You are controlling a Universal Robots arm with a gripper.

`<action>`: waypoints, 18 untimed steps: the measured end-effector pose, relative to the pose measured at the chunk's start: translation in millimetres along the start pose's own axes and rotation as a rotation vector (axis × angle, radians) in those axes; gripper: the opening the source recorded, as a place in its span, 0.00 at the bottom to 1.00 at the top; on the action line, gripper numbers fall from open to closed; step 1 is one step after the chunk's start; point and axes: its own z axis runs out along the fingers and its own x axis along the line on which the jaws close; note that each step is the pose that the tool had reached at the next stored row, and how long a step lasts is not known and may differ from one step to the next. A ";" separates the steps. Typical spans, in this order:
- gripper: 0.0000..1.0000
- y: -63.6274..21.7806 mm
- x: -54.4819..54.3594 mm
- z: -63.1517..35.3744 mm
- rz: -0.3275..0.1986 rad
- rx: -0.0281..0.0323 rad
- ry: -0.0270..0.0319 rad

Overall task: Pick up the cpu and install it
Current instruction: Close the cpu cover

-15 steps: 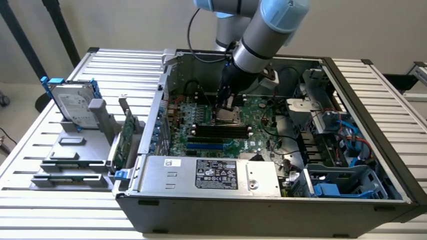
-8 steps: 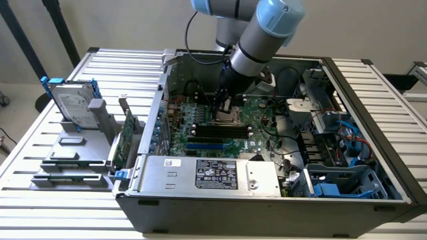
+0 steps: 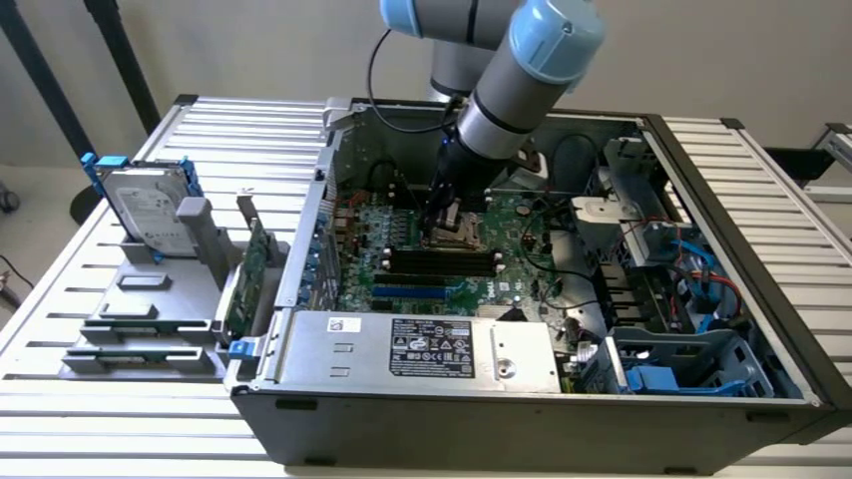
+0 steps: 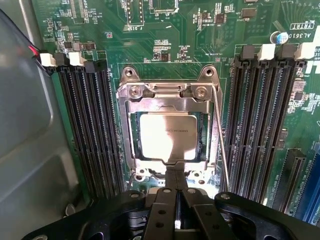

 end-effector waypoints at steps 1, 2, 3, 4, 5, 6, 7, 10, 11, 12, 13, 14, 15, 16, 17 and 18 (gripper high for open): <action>0.11 0.1 -0.2 0.5 0.000 0.0002 -0.0001; 0.11 0.2 -0.4 1.0 0.000 0.0003 -0.0002; 0.11 0.2 -0.6 1.3 0.000 0.0003 0.0001; 0.11 0.2 -0.7 1.5 0.000 0.0003 0.0004; 0.11 0.2 -0.6 1.5 0.000 0.0002 0.0008; 0.11 0.2 -0.7 1.7 -0.001 0.0003 0.0020; 0.11 0.1 -0.7 1.6 -0.001 0.0004 0.0032; 0.11 -1.2 -0.7 -0.5 -0.002 0.0025 0.0072; 0.11 -2.0 -0.7 -1.3 -0.002 0.0035 0.0083; 0.11 -3.0 -0.6 -2.1 -0.003 0.0046 0.0096; 0.11 -4.0 -0.6 -2.9 -0.003 0.0059 0.0104; 0.11 -5.2 -0.5 -3.5 -0.003 0.0072 0.0112; 0.11 -6.5 -0.4 -4.0 -0.003 0.0086 0.0121; 0.11 -8.0 -0.4 -4.3 -0.003 0.0103 0.0127; 0.11 -9.7 -0.4 -4.6 -0.003 0.0122 0.0132; 0.11 -11.4 -0.4 -4.8 -0.003 0.0142 0.0139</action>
